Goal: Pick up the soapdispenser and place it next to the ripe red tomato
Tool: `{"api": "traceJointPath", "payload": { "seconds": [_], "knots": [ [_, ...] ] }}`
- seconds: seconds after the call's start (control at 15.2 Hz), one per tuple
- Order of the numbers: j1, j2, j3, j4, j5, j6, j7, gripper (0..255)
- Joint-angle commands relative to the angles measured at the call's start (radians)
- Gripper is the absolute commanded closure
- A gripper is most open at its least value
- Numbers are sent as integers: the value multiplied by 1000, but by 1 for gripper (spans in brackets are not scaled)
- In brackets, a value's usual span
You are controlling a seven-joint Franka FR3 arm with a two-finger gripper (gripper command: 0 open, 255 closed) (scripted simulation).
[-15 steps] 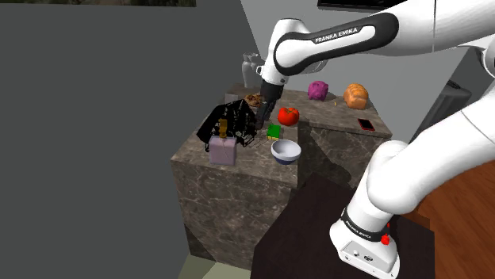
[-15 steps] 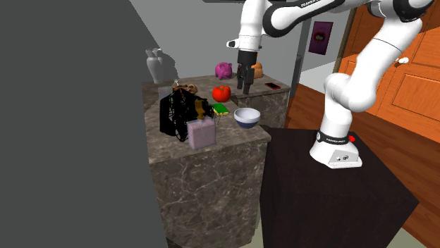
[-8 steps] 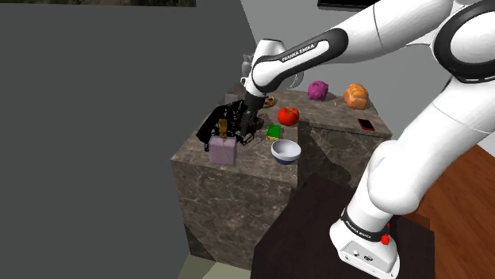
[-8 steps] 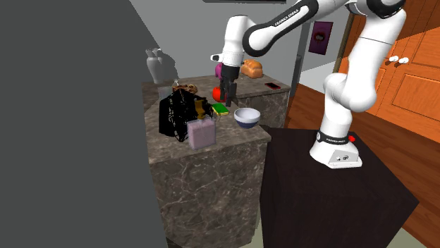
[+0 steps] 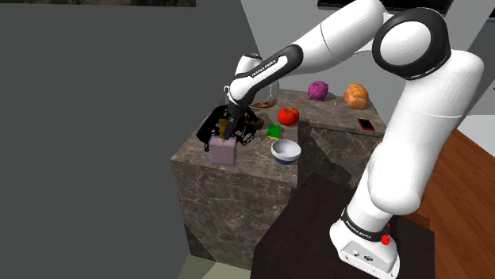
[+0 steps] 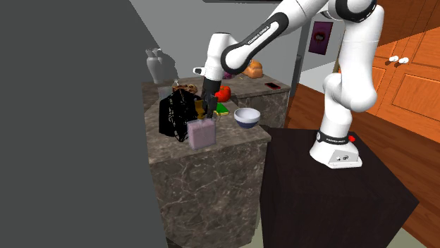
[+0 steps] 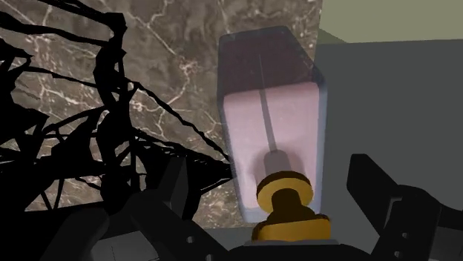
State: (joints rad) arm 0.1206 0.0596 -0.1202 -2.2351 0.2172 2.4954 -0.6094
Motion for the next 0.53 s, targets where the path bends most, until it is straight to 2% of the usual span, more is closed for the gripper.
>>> {"api": "traceJointPath", "payload": {
  "seconds": [0.0,0.46],
  "knots": [
    [1,54,4,38,14,27,-24,0],
    [1,142,18,45,52,107,-50,0]
  ]
}}
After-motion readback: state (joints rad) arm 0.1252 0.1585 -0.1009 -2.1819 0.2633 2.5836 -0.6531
